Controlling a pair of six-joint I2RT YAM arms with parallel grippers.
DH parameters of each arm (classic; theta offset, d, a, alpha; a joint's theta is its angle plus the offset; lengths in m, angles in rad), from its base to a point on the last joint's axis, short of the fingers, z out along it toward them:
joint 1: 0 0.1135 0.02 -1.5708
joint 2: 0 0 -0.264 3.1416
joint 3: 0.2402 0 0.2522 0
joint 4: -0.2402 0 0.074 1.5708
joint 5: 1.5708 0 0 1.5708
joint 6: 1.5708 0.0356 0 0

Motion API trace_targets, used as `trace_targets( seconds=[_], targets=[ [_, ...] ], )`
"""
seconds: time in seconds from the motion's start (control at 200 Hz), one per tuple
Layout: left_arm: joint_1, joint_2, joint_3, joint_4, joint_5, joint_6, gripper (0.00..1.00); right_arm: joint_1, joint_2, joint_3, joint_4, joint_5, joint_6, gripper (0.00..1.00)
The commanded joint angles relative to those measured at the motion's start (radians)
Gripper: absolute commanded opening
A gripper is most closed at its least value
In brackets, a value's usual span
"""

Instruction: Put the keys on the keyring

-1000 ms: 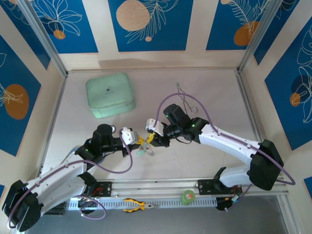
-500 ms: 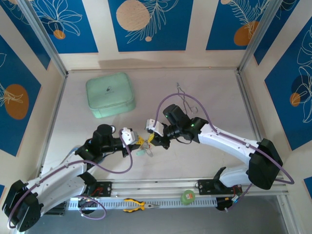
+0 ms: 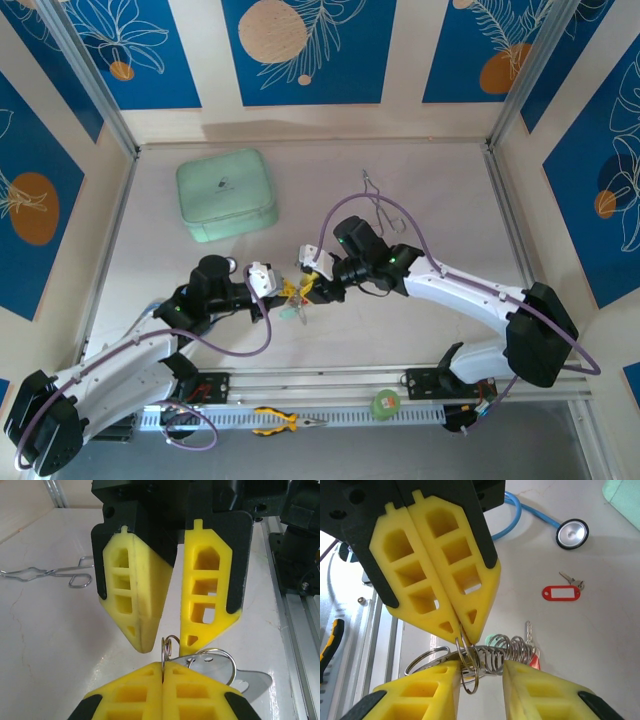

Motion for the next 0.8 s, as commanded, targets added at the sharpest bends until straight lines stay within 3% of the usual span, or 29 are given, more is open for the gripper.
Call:
trace_targets(
  seconds=[0.0,0.13,0.355,0.59,0.66,0.795],
  targets=[
    [-0.007,-0.012,-0.009,0.065,0.027,-0.017,0.00,0.011,-0.018,-0.014,0.070,-0.008,-0.013,0.29],
    [-0.007,-0.008,-0.013,0.084,0.030,-0.025,0.00,0.019,0.013,-0.010,0.105,-0.028,-0.020,0.25],
    [-0.007,-0.009,-0.023,0.105,0.027,-0.038,0.00,0.018,0.016,-0.010,0.108,-0.051,-0.035,0.00],
    [-0.007,-0.008,-0.013,0.074,0.003,-0.027,0.00,0.021,0.005,0.014,0.034,-0.059,-0.080,0.00],
    [-0.007,-0.011,0.004,0.022,-0.017,-0.006,0.18,0.027,0.009,0.041,-0.037,-0.030,-0.121,0.00],
    [-0.007,-0.015,0.040,-0.068,-0.029,0.042,0.24,0.047,0.040,0.136,-0.236,0.056,-0.220,0.00]
  ],
)
